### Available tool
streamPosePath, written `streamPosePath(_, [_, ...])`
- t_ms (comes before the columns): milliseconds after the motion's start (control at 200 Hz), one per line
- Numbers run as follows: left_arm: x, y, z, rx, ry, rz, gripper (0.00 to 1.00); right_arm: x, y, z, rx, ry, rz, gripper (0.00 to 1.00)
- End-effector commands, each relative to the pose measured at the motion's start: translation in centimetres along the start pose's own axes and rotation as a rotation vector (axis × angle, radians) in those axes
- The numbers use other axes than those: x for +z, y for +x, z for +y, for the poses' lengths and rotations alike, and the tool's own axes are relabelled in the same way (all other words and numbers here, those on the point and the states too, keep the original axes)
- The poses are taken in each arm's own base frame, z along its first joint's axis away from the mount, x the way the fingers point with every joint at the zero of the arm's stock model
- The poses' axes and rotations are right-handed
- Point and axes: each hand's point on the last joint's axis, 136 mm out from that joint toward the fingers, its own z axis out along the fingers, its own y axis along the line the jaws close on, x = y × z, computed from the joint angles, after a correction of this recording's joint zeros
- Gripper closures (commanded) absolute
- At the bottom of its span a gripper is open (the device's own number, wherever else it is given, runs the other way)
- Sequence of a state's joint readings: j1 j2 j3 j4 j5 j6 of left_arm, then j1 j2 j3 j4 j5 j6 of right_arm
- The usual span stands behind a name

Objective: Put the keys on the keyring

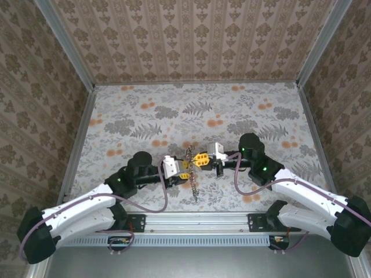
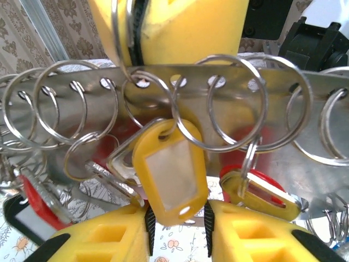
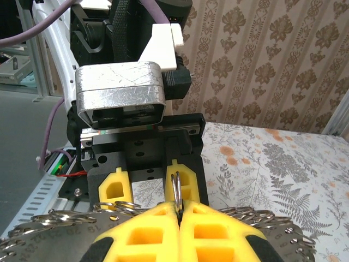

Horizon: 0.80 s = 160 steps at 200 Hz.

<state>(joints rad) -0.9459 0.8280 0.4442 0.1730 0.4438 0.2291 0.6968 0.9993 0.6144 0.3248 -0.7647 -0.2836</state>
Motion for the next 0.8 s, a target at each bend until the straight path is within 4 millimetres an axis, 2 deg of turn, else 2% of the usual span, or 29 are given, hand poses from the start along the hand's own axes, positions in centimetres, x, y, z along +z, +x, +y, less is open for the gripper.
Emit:
streamPosePath(0, [0.3, -1.5, 0.0, 0.026, 0.007, -0.047, 0.66, -0.3, -2.7, -0.4, -0.054, 0.011, -0.068, 1.0])
streamPosePath(245, [0.8, -2.1, -0.5, 0.025, 0.05, -0.066, 0.63, -0.3, -2.7, -0.4, -0.053, 0.012, -0.068, 1.0])
streamPosePath(335, [0.7, -2.1, -0.5, 0.029, 0.044, -0.067, 0.66, -0.3, -2.7, -0.4, -0.053, 0.013, -0.068, 1.0])
streamPosePath(405, [0.6, -2.1, -0.4, 0.033, 0.036, -0.069, 0.69, -0.3, -2.7, -0.4, -0.053, 0.011, -0.067, 1.0])
streamPosePath(575, [0.2, -2.1, -0.3, 0.047, 0.018, -0.071, 0.86, -0.3, -2.6, -0.5, -0.053, 0.013, -0.064, 1.0])
streamPosePath(795, [-0.7, -1.1, -0.3, 0.047, -0.016, -0.035, 0.94, -0.5, -2.4, -0.6, -0.065, 0.028, -0.048, 1.0])
